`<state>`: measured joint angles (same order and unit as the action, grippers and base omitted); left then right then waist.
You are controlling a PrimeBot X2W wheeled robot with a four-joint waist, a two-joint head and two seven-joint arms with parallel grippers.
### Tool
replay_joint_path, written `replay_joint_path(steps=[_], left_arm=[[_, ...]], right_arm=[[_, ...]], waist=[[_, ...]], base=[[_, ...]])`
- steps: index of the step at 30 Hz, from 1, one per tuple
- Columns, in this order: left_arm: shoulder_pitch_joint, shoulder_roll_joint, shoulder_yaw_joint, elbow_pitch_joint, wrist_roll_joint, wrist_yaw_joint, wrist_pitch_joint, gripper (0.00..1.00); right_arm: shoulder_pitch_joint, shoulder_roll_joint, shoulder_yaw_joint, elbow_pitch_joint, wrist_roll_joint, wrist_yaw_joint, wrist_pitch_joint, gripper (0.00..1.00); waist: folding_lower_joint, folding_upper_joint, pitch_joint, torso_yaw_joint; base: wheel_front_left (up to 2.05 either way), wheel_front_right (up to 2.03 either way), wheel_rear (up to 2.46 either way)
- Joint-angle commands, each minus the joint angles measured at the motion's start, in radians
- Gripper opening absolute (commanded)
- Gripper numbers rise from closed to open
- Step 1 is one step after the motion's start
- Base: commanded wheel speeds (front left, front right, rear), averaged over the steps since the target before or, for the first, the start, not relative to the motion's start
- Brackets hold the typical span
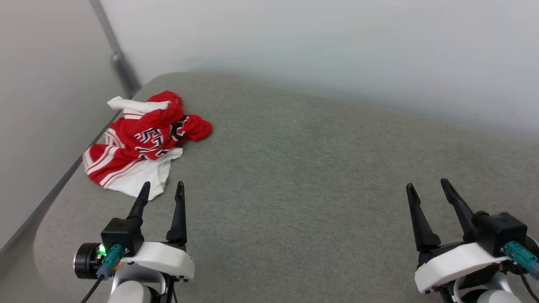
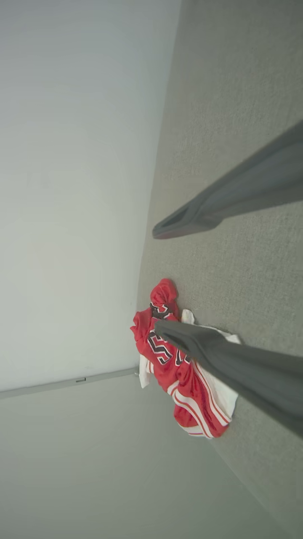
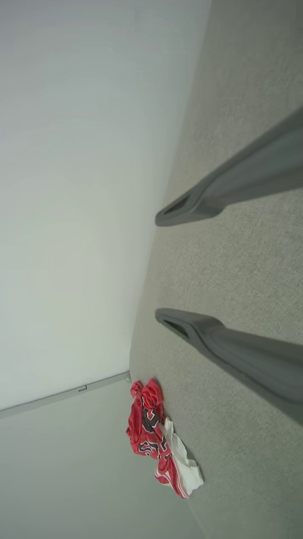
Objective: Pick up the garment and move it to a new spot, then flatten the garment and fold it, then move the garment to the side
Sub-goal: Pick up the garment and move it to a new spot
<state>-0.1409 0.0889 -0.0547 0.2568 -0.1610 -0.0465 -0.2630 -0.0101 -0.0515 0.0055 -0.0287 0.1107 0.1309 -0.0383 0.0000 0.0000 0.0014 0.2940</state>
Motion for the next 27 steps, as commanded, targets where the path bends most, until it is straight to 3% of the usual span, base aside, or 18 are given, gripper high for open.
replay_joint_path(steps=[1,10,27], left_arm=[[0.000,0.006,0.008,-0.004,0.002,0.001,-0.003,1.00],[0.029,0.004,0.043,-0.020,-0.014,0.004,-0.003,1.00],[0.033,-0.007,0.090,-0.040,-0.013,0.007,-0.003,1.00]], right_arm=[[-0.009,0.002,0.006,-0.006,-0.008,0.000,0.001,1.00],[-0.011,0.002,0.039,-0.023,0.001,0.000,0.004,1.00],[-0.059,0.002,0.085,-0.009,-0.014,0.000,0.021,1.00]], waist=[[0.0000,0.0000,0.002,0.073],[0.0000,0.0000,0.002,0.219],[0.0000,0.0000,0.021,0.236]], base=[[0.00,0.00,0.00],[0.00,0.00,0.00],[0.00,0.00,0.00]])
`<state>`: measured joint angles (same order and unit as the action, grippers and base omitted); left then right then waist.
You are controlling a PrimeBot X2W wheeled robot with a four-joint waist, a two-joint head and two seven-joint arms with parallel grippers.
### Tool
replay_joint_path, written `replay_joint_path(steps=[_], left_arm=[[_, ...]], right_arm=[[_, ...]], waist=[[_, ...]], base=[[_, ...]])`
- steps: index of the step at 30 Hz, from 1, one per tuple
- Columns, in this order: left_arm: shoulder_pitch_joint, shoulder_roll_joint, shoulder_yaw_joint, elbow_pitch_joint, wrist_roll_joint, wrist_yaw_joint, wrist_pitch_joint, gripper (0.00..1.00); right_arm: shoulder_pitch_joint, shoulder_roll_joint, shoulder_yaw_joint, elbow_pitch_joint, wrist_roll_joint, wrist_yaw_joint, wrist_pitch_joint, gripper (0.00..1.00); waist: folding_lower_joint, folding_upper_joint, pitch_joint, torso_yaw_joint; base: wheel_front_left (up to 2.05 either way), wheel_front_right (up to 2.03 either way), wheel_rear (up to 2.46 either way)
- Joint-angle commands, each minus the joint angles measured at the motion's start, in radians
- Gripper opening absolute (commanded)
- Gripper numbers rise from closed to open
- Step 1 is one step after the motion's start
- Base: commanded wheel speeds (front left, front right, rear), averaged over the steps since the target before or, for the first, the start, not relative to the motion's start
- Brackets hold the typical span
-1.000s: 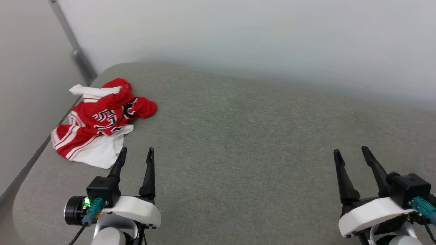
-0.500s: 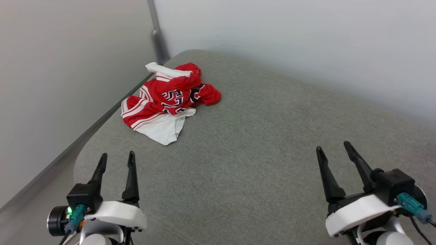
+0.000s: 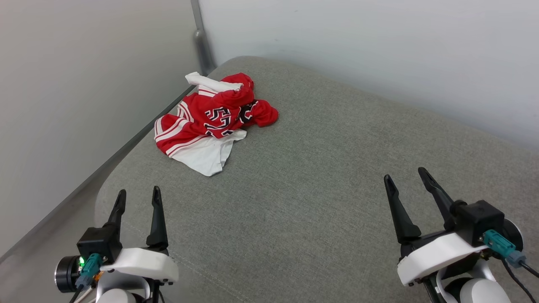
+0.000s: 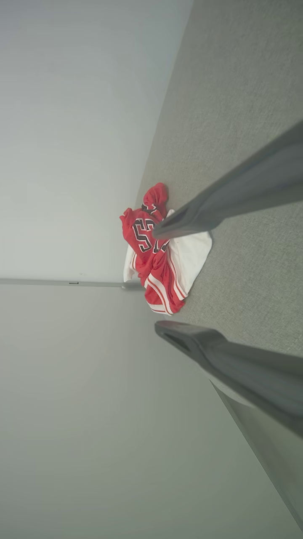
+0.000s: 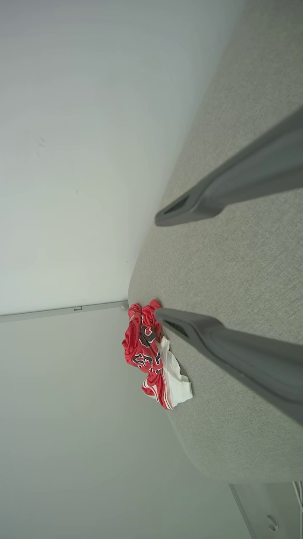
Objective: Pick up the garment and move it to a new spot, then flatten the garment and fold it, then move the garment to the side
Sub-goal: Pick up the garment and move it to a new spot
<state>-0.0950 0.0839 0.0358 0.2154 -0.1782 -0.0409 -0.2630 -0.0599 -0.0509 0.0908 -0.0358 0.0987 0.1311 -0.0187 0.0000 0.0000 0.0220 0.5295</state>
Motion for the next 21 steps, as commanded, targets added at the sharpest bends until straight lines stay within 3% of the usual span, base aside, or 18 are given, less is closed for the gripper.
replay_joint_path(steps=[1,5,12,21], left_arm=[[-0.020,-0.003,-0.004,0.008,0.006,-0.001,-0.003,1.00],[-0.086,-0.003,-0.017,0.050,-0.001,-0.006,0.012,1.00],[-0.310,0.023,0.025,0.117,-0.069,0.005,0.142,1.00],[-0.602,0.153,0.127,0.197,-0.191,0.001,0.413,1.00]], right_arm=[[-0.009,0.001,-0.003,-0.004,-0.004,-0.001,0.003,1.00],[-0.019,0.001,-0.006,-0.029,-0.023,-0.001,0.020,1.00],[-0.083,-0.018,0.010,-0.094,-0.059,-0.001,0.069,1.00],[-0.183,-0.054,0.002,-0.179,-0.068,-0.001,0.088,1.00]], waist=[[0.0000,0.0000,0.002,0.000],[0.0000,0.0000,0.032,-0.005],[0.0000,0.0000,0.169,-0.109],[0.0000,0.0000,0.391,-0.275]], base=[[0.00,0.00,0.00],[0.00,0.00,0.00],[0.00,0.00,0.00],[0.00,0.00,0.00]])
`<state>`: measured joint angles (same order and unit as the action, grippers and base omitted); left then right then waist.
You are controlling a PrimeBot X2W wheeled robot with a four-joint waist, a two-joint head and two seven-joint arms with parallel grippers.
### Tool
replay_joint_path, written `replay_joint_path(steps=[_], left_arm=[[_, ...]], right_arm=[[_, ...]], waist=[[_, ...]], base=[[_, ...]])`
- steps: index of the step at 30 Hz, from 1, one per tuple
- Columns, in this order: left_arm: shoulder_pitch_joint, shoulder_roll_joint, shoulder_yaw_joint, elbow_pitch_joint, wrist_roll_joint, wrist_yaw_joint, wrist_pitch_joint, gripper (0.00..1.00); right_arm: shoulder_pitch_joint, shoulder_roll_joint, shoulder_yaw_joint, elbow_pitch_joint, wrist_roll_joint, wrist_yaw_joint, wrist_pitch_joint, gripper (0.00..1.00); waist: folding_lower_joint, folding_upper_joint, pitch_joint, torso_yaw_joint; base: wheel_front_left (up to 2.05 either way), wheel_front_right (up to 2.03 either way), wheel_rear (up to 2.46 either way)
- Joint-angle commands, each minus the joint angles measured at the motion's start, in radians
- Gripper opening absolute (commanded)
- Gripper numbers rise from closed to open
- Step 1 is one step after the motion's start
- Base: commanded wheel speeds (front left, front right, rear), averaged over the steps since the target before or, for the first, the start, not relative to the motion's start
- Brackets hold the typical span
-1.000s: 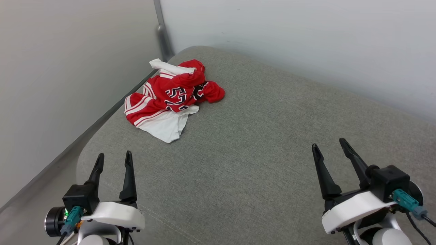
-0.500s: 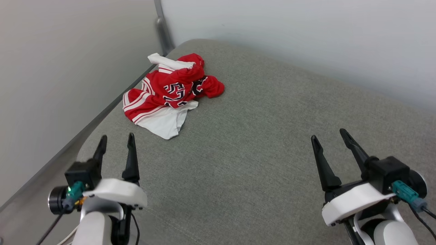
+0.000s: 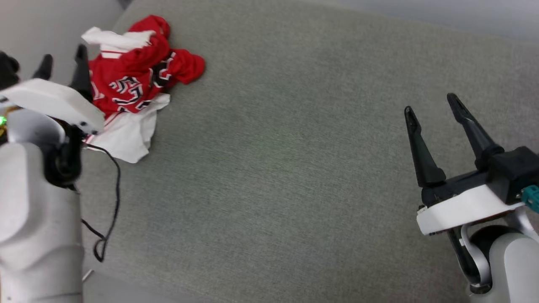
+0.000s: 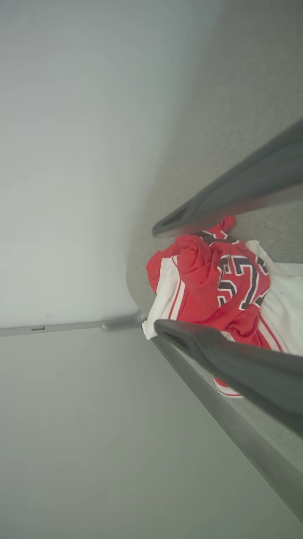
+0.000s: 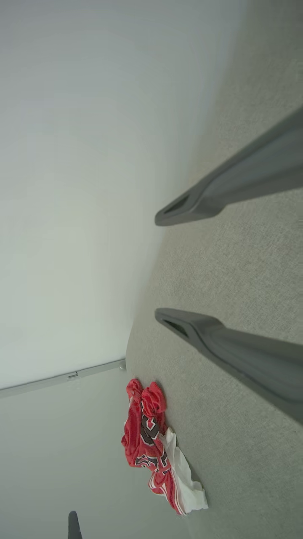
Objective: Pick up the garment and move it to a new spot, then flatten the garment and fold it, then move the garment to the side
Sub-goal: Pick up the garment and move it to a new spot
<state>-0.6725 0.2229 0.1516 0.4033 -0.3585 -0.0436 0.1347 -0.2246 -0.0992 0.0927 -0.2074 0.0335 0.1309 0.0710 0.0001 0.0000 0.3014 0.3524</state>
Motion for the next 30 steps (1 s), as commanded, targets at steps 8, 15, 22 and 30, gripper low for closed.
replay_joint_path(steps=[8,15,22,30], left_arm=[[-0.168,0.181,0.062,0.148,-0.082,-0.003,0.340,1.00],[-0.183,0.265,0.141,0.283,-0.165,0.066,0.591,1.00],[-0.095,0.267,0.133,0.364,-0.172,0.110,0.744,0.91],[-0.091,0.295,0.121,0.325,-0.142,0.075,0.603,0.00]], right_arm=[[-0.079,0.006,0.002,-0.065,-0.007,0.000,-0.019,1.00],[-0.103,0.016,-0.004,-0.069,-0.006,0.000,-0.041,1.00],[-0.108,0.020,-0.007,-0.054,0.000,0.000,-0.052,1.00],[-0.100,0.023,-0.007,-0.025,-0.011,0.000,-0.070,1.00]], waist=[[-0.0001,0.0000,0.267,-0.192],[-0.0001,0.0000,0.326,-0.237],[-0.0001,0.0000,0.333,-0.248],[-0.0001,0.0000,0.261,-0.241]], base=[[0.00,0.00,0.00],[0.00,0.00,0.00],[0.00,0.00,0.00],[0.00,0.00,0.00]])
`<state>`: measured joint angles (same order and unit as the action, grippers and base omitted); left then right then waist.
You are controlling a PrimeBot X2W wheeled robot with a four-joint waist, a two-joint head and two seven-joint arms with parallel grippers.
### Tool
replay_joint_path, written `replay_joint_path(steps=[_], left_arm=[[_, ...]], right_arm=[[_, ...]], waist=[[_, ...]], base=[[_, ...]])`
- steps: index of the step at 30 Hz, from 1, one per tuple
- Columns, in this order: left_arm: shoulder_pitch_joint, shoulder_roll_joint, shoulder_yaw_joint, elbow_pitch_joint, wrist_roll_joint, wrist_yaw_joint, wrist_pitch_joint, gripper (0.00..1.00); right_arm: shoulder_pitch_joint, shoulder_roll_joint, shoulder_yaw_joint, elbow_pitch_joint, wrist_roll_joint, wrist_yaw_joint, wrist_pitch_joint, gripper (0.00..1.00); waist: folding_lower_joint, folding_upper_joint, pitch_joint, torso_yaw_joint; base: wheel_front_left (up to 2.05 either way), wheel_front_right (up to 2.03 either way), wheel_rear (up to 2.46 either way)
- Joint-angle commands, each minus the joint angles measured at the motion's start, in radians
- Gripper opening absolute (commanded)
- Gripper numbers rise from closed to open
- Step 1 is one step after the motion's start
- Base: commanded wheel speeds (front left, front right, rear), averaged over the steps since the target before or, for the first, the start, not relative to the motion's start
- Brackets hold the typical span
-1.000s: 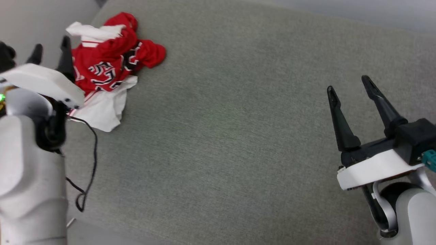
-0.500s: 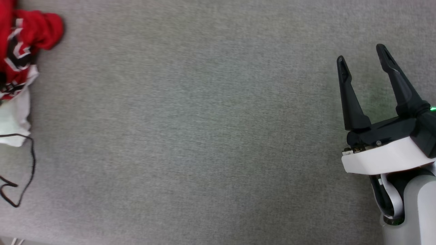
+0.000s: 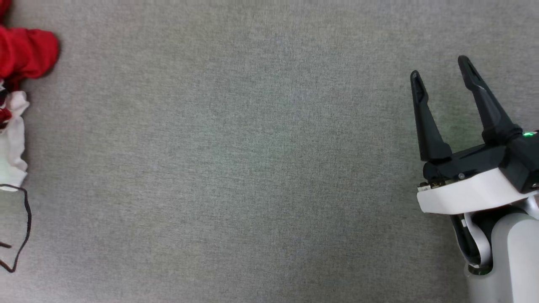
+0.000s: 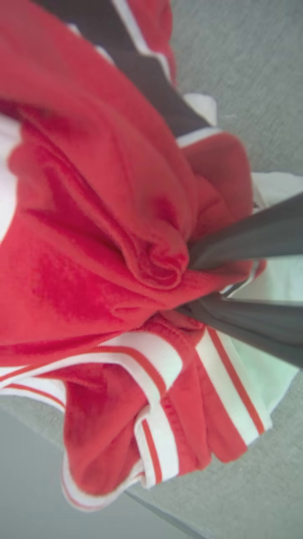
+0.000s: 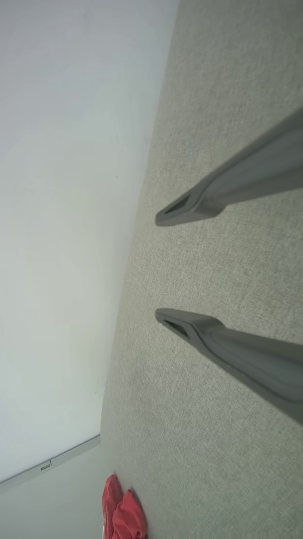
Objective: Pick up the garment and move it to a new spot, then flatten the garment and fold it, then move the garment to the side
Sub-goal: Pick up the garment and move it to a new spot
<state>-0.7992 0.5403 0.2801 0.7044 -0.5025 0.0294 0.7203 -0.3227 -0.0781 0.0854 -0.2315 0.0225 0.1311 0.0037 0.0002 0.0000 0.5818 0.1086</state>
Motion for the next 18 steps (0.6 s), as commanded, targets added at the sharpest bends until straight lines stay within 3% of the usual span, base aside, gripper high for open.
replay_joint_path(steps=[1,4,8,18], left_arm=[[0.032,-0.011,-0.011,0.020,0.010,-0.008,-0.015,0.00],[0.010,0.021,-0.027,0.006,0.042,-0.045,-0.145,0.00],[-0.015,0.027,-0.056,0.022,0.092,-0.063,-0.317,0.00],[-0.079,-0.012,-0.118,0.063,0.158,-0.082,-0.659,0.00]], right_arm=[[0.006,0.004,-0.002,0.006,0.000,-0.001,-0.006,1.00],[0.032,0.011,-0.010,0.025,0.009,-0.001,-0.013,1.00],[0.061,0.018,-0.017,0.054,0.027,-0.001,-0.019,1.00],[0.149,0.029,-0.049,0.098,0.062,-0.001,-0.031,1.00]], waist=[[-0.0002,0.0000,-0.036,0.004],[-0.0002,0.0000,-0.091,0.012],[-0.0002,0.0000,-0.172,0.017],[-0.0002,0.0000,-0.363,-0.010]], base=[[0.00,0.00,0.00],[0.00,0.00,0.00],[0.00,0.00,0.00],[0.00,0.00,0.00]])
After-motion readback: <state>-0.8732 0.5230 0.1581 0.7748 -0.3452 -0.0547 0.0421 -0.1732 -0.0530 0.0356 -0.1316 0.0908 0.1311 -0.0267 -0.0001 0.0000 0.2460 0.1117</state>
